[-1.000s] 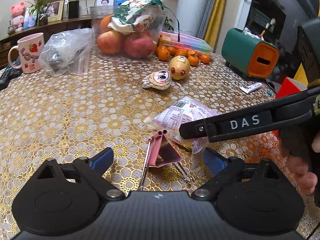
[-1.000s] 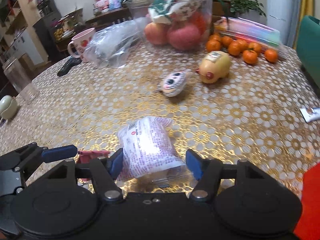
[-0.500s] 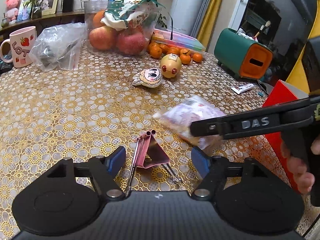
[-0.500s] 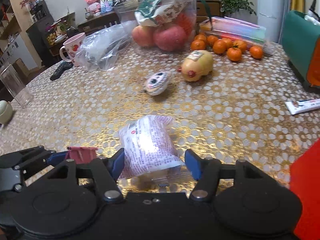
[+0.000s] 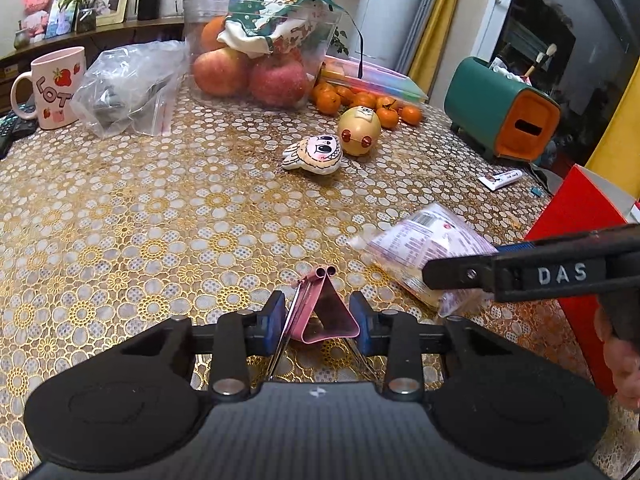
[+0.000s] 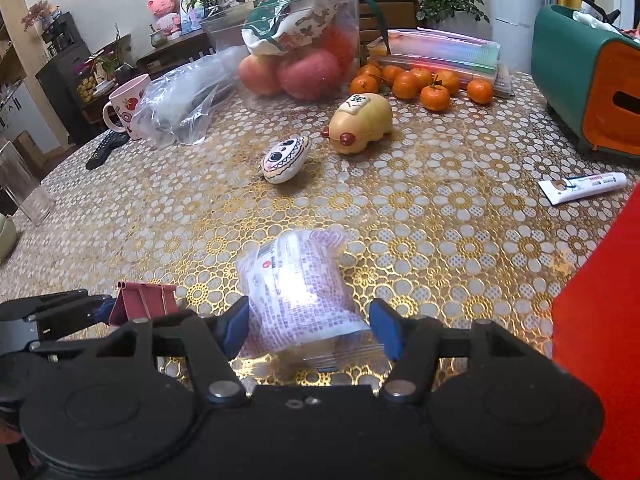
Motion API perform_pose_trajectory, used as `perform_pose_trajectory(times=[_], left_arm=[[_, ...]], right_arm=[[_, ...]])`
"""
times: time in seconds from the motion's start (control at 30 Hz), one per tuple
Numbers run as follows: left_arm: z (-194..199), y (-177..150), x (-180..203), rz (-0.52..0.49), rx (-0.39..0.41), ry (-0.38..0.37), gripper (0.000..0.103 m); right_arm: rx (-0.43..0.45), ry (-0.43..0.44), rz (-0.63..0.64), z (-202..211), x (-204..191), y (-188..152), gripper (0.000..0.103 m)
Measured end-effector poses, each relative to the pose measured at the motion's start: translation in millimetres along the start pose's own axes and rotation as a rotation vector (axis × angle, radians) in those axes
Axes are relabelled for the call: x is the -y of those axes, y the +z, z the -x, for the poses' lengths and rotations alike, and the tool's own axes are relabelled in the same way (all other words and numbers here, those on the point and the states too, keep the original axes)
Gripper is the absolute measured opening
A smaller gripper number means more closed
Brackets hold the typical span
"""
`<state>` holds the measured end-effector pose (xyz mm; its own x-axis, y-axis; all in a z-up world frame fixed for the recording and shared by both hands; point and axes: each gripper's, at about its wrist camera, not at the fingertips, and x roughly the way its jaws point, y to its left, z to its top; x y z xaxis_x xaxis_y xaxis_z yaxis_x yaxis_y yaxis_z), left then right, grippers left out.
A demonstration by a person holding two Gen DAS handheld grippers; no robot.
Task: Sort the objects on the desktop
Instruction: 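Close the left tool on the pink clip while the right tool grasps the white printed bag, then carry the pink clip and printed bag with both tools toward the shoebox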
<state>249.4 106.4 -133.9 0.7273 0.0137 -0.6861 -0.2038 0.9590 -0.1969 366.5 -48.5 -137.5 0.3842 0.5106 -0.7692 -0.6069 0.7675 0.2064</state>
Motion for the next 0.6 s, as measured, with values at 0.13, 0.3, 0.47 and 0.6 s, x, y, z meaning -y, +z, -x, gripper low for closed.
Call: perform_pose_trajectory(times=[0.13, 0.3, 0.47, 0.6], left_arm=[[2, -1, 0, 0.006, -0.004, -0.005, 0.033], [10, -2, 3, 0.006, -0.007, -0.016, 0.028], [15, -3, 6, 0.012, -0.016, -0.027, 0.026], [23, -4, 6, 0.027, -0.019, -0.04, 0.023]], right_arm=[[0.004, -0.009, -0.015, 9, 0, -8, 0.062], [0.008, -0.006, -0.027, 26, -3, -16, 0.062], [0.016, -0.011, -0.037, 48, -5, -26, 0.062], [0.018, -0.018, -0.05, 67, -3, -34, 0.062]])
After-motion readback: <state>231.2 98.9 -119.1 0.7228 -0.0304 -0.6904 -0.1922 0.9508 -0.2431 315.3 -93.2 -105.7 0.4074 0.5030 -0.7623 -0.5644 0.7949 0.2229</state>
